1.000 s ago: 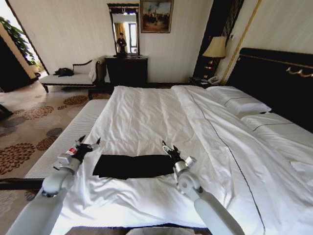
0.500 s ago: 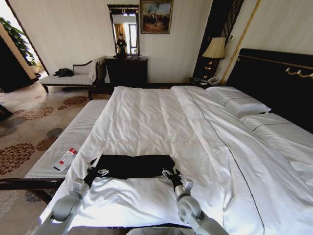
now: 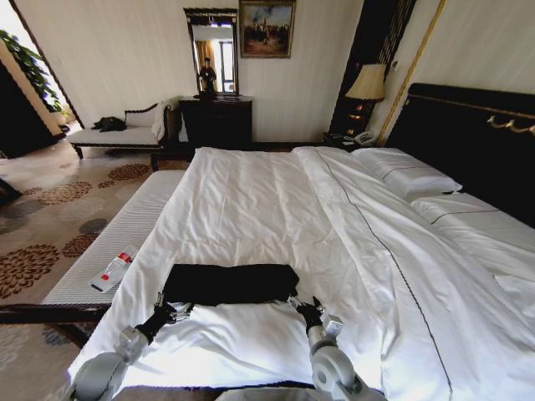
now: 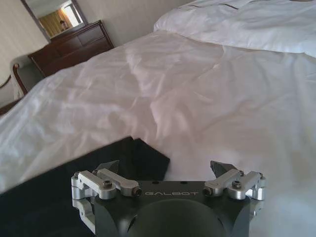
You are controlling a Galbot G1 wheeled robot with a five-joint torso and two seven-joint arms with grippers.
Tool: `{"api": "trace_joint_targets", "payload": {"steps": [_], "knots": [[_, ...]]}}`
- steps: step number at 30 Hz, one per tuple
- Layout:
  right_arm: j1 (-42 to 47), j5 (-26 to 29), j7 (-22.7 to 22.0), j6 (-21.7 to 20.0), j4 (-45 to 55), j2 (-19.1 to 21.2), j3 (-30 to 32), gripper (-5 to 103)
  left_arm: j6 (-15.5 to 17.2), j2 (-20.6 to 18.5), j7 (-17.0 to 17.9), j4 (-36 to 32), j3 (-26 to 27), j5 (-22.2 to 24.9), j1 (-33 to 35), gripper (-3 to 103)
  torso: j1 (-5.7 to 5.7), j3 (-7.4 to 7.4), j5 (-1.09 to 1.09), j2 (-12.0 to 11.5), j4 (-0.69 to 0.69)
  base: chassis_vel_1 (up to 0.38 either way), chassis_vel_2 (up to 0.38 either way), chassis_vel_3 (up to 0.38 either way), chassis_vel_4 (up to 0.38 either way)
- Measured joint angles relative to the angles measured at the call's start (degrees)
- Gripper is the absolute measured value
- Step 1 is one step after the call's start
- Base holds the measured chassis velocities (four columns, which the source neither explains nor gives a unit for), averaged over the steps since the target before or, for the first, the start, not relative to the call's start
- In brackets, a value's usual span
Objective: Fold the clothes on the bed.
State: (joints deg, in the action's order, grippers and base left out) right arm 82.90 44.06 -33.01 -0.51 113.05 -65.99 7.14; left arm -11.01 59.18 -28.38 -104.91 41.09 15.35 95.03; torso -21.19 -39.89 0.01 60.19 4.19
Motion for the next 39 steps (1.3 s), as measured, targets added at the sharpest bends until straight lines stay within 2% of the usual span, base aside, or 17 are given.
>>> {"api": "trace_joint_targets", "payload": {"steps": [2,3,5,7,8,9,11,12,13,15,18,27,30,35,37,38,39], "knots": [[-0.7,2.6,0.0,0.0,0.6,0.2,0.6,100,0.0,-0.2,-0.4,-1.0,0.3,2.2,-0.7,100,0.00,0.00,-0.01,0.0,-0.01,0.000,0.000,0.000,0.000],[-1.7,5.9,0.2,-0.1,0.8,0.7,1.0,100,0.5,-0.4,0.2,-3.3,1.3,6.7,-1.9,100,0.00,0.00,-0.01,0.0,0.04,0.000,0.000,0.000,0.000],[-3.2,9.6,0.7,-0.6,-0.1,1.3,1.1,100,2.0,-0.4,3.8,-6.4,2.9,12.0,-2.9,100,0.00,0.00,-0.01,0.0,0.01,0.000,0.000,0.000,0.000],[-3.5,10.6,0.8,-0.8,-0.3,1.3,1.0,100,2.4,-0.4,5.2,-7.1,3.2,13.1,-3.2,100,0.00,0.00,0.00,0.0,0.00,0.000,0.000,0.000,0.000],[-4.0,13.1,1.0,-1.2,-0.5,1.4,0.8,100,3.5,-0.5,9.2,-8.9,3.9,16.3,-4.1,100,0.00,0.00,-0.01,0.0,-0.01,0.000,0.000,0.000,0.000],[-4.3,15.8,1.1,-1.9,-0.7,1.2,0.3,100,5.7,-0.6,15.9,-11.4,4.6,21.5,-5.7,100,0.00,0.00,0.00,0.0,0.00,0.000,0.000,0.000,0.000],[-4.5,17.4,1.7,-2.3,-1.3,0.5,-0.4,100,10.2,-0.8,22.2,-14.7,5.6,29.0,-7.9,100,-0.01,0.00,0.00,0.0,0.01,0.000,0.000,0.000,0.000],[-4.5,17.4,1.7,-2.3,-1.3,0.5,-0.4,100,10.2,-0.8,22.2,-14.7,5.6,29.0,-7.9,100,-0.01,0.00,0.00,0.0,0.01,0.000,0.000,0.000,0.000],[-4.6,17.9,2.3,-2.3,-1.8,-0.1,-0.9,100,13.4,-0.9,24.9,-16.7,6.3,33.7,-9.2,100,0.00,0.00,0.00,0.0,0.01,0.000,0.000,0.000,0.000],[-4.7,18.7,3.0,-2.3,-2.0,-0.6,-1.3,100,15.7,-1.1,26.4,-18.4,6.9,37.1,-10.2,100,0.00,0.00,0.00,0.0,0.01,0.000,0.000,0.000,0.000],[-4.8,19.6,4.1,-2.3,-2.1,-1.1,-1.8,100,17.7,-1.3,27.3,-19.9,8.0,40.1,-11.0,100,0.00,0.00,0.00,0.0,0.01,0.000,0.000,0.000,0.000],[-5.8,20.9,6.6,-1.1,-4.5,-2.0,-2.2,101,19.7,-0.3,28.8,-22.1,11.1,44.9,-11.6,100,-0.01,0.00,-0.01,0.0,0.01,0.000,0.000,0.000,0.000],[-5.9,21.4,8.0,0.0,-5.1,-3.3,-2.4,87,20.1,0.4,29.2,-23.7,12.4,46.3,-11.5,100,0.00,0.00,0.00,0.0,0.01,0.000,0.000,0.000,0.000],[-5.8,21.4,9.0,0.9,-5.4,-4.3,-2.7,77,20.1,0.9,29.5,-24.5,13.1,46.5,-11.0,100,0.00,0.00,-0.01,0.0,0.01,0.000,0.000,0.000,0.000],[-5.6,21.5,10.1,1.9,-5.5,-5.1,-2.6,66,20.1,1.3,29.6,-25.1,13.6,46.4,-10.5,100,0.00,0.00,-0.01,0.0,0.01,0.000,0.000,0.000,0.000],[-5.5,21.6,10.3,2.1,-5.5,-5.2,-2.5,66,20.1,1.5,29.6,-25.2,13.7,46.4,-10.4,100,0.00,0.00,-0.01,0.0,0.01,0.000,0.000,0.000,0.000],[-5.5,21.7,10.5,2.3,-5.4,-5.4,-2.3,60,20.1,1.6,29.6,-25.4,13.7,46.3,-10.3,100,0.00,0.00,-0.01,0.0,0.00,0.000,0.000,0.000,0.000]]}}
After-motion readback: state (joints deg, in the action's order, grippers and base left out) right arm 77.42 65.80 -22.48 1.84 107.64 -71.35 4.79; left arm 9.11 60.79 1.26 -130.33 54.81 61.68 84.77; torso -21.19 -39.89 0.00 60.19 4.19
